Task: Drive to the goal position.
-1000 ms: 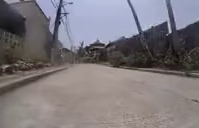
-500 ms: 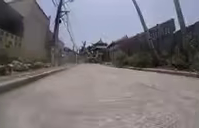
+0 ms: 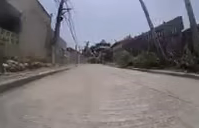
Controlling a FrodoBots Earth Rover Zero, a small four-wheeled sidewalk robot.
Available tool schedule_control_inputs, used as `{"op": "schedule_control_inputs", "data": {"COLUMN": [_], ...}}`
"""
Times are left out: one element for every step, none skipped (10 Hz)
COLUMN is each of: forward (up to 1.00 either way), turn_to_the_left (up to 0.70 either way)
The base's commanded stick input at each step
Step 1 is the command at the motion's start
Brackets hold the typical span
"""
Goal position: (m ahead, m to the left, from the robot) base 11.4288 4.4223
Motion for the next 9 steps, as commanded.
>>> {"op": "schedule_control_inputs", "data": {"forward": [1.00, 1.00, 1.00, 1.00, 1.00, 1.00, 1.00, 1.00, 1.00], "turn_to_the_left": [0.00, 0.00, 0.00, 0.00, 0.00, 0.00, 0.00, 0.00, 0.00]}}
